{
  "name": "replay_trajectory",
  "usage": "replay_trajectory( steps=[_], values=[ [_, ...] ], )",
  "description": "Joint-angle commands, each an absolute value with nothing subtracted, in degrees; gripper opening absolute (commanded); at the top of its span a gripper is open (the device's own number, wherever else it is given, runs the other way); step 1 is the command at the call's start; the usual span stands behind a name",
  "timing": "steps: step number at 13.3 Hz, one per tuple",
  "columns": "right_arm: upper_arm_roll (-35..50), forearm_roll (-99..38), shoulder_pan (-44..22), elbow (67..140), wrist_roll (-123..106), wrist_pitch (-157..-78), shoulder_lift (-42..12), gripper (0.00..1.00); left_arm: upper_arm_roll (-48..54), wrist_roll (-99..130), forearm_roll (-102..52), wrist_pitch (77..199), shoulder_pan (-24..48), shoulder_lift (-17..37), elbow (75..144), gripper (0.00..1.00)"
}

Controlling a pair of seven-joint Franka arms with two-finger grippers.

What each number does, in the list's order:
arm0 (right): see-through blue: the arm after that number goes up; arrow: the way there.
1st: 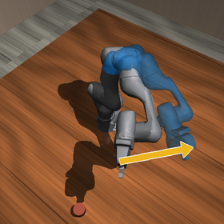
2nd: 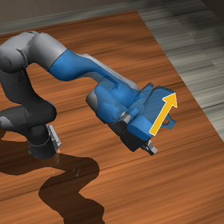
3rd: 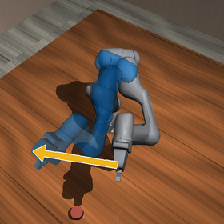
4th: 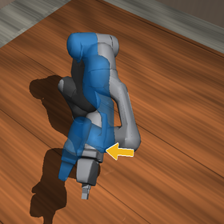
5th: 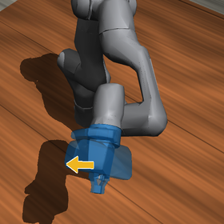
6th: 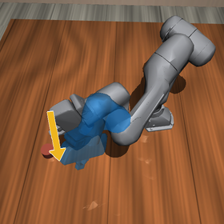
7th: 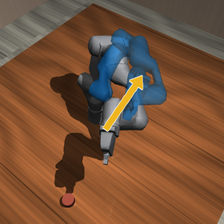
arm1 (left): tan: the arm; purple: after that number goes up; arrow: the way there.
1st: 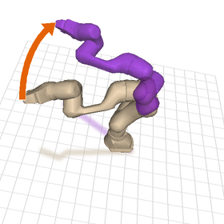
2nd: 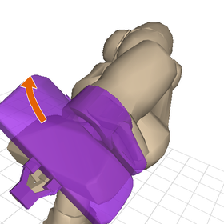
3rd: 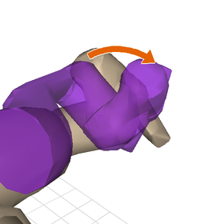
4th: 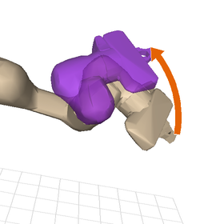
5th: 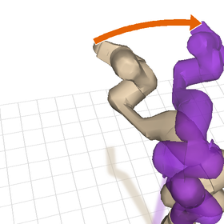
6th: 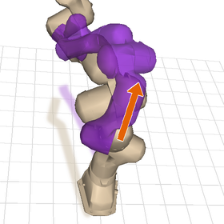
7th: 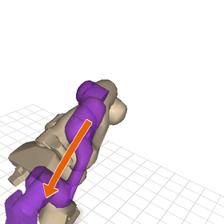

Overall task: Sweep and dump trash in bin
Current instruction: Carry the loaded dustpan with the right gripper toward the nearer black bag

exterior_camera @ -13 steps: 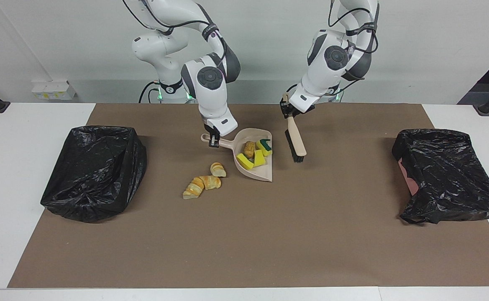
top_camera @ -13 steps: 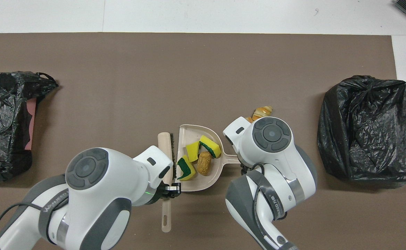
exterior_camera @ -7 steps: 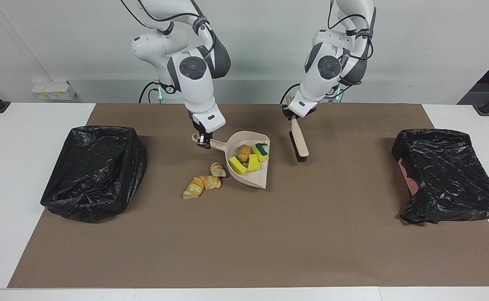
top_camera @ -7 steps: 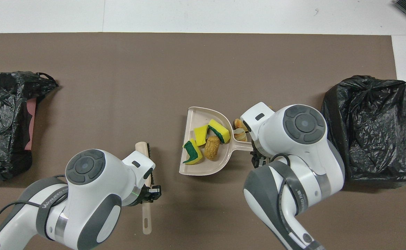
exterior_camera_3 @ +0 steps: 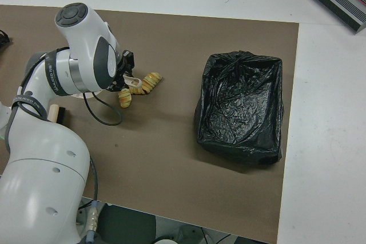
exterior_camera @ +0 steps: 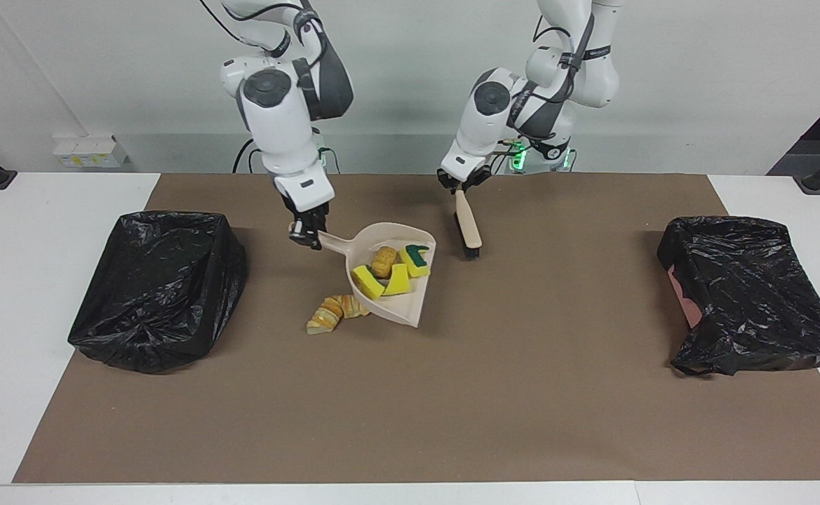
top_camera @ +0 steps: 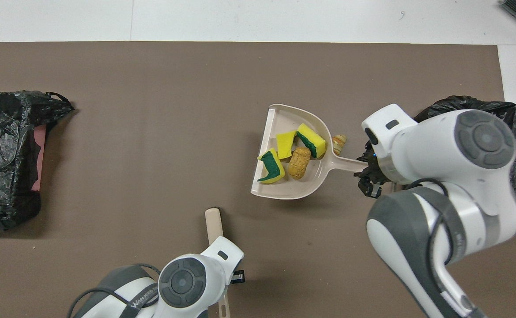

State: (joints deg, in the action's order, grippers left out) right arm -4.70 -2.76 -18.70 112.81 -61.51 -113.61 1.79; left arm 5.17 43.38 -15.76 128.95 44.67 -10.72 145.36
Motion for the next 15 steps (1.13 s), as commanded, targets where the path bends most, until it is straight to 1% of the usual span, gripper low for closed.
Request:
replay_trajectory(
  steps=[1, 2, 3, 6, 8, 10, 12, 15],
  values=[
    [-4.5, -6.4, -13.1, 110.0, -67.2, -107.8, 3.9, 0.00, 4.3, 44.3, -14.7, 131.6, 45.4, -12.5, 147.8, 0.01],
    [-4.5, -7.2, -10.7, 109.9, -69.1, -106.0, 4.9, 0.00, 4.2, 43.8, -14.7, 131.2, 45.0, -12.0, 147.2, 0.62],
    [-4.6, -7.6, -8.1, 109.8, -71.7, -103.8, 6.1, 0.00, 4.1, 43.7, -14.6, 130.9, 44.6, -11.4, 146.3, 1.00],
    [-6.7, -9.0, -0.5, 109.3, -78.8, -98.5, 7.2, 0.00, 4.2, 40.9, -9.6, 126.3, 36.8, -9.7, 139.9, 1.00],
    [-9.9, -8.4, 2.5, 109.2, -84.5, -97.9, 7.6, 0.00, 4.0, 36.6, -8.7, 124.8, 31.7, -8.3, 136.1, 1.00],
    [-13.6, -5.3, 4.6, 109.1, -86.6, -95.7, 7.9, 0.00, 4.0, 31.8, -8.7, 124.6, 27.1, -5.4, 131.2, 1.00],
    [-16.4, 1.6, 6.2, 107.8, -91.6, -96.8, 7.7, 0.00, 3.9, 28.5, -8.7, 124.6, 22.5, -3.3, 127.3, 1.00],
    [-18.6, 7.1, 8.5, 106.6, -94.8, -97.9, 7.6, 0.00, 3.8, 25.3, -8.7, 124.0, 14.8, -0.7, 120.9, 1.00]
  ],
)
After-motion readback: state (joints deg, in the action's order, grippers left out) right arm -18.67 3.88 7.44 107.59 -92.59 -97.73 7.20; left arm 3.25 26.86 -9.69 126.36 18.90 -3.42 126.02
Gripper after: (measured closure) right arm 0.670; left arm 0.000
